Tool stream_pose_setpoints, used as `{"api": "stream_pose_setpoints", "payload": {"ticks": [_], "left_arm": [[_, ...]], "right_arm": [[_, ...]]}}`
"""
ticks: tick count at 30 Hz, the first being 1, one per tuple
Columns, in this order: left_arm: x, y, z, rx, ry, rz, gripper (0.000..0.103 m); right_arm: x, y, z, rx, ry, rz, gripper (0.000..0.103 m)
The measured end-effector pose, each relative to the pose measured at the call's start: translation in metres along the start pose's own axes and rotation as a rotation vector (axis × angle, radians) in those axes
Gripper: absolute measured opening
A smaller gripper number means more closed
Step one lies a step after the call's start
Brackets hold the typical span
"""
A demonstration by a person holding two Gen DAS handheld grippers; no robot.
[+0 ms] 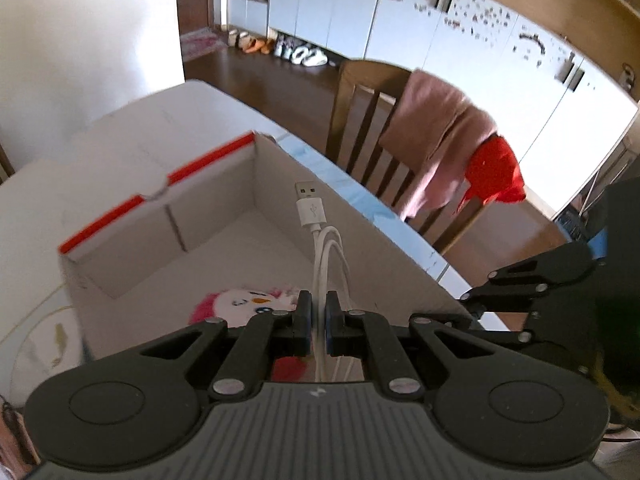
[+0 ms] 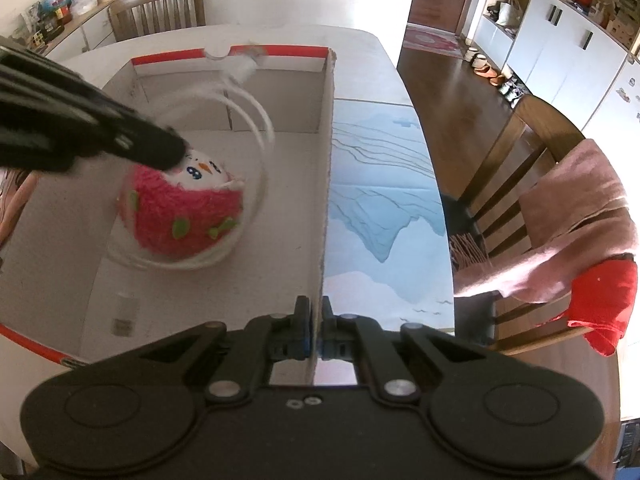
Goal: Organize objects
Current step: 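Carry the cable into the box and open the left tool, then move the left tool back to the black cloth on the table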
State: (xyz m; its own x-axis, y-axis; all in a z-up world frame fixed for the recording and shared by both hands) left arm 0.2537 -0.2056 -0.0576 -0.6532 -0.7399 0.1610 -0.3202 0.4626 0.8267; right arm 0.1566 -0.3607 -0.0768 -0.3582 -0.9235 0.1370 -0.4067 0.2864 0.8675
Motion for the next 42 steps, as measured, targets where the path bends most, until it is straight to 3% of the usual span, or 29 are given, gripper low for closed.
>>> {"api": "stream_pose_setpoints", "payload": {"ticks": [12,24,27,29,31,42], "left_arm": [[0.011,-0.055,0.007,-0.092,0.004,-0.017,0.005],[0.002,-0.063,0.005,-0.108,0.037,-0.078,0.009],[0.000,-0.057,0.005,-0.094,0.044,-0.067,0.021],[0.000,-0.052,0.006,-0.080,0.046,-0.054,0.044],[0.001,-0.044,0.007,-0.057,0.044,-0.055,0.057],[-0.006,0.011,0.018,0.027,0.088,-0.029,0.057]], "right_arm": [[0.001,0.000,0.000,-0.001,0.018,-0.020,0.003],[0.004,0.001,0.001,-0.003,0.013,-0.040,0.004],[0.005,0.001,0.001,-0.004,0.006,-0.043,0.004],[0.005,0.001,0.000,-0.005,0.000,-0.045,0.004],[0.006,0.001,0.000,-0.006,-0.004,-0.045,0.004],[0.005,0.002,0.001,-0.011,-0.023,-0.035,0.004]]}}
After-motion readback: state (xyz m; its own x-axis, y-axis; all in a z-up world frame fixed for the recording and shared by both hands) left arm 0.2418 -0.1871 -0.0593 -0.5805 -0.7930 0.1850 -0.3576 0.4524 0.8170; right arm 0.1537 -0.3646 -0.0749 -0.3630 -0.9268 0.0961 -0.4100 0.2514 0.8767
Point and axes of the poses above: each gripper's, at about its wrist camera, not at the fingertips, and y roughly against the way its jaws point, x to its right, z to its underside, the point moved 2 cm from there along -y, roughly the way its jaws point, and after that the axes turned 2 degrees about z, right-handed, at the moved point
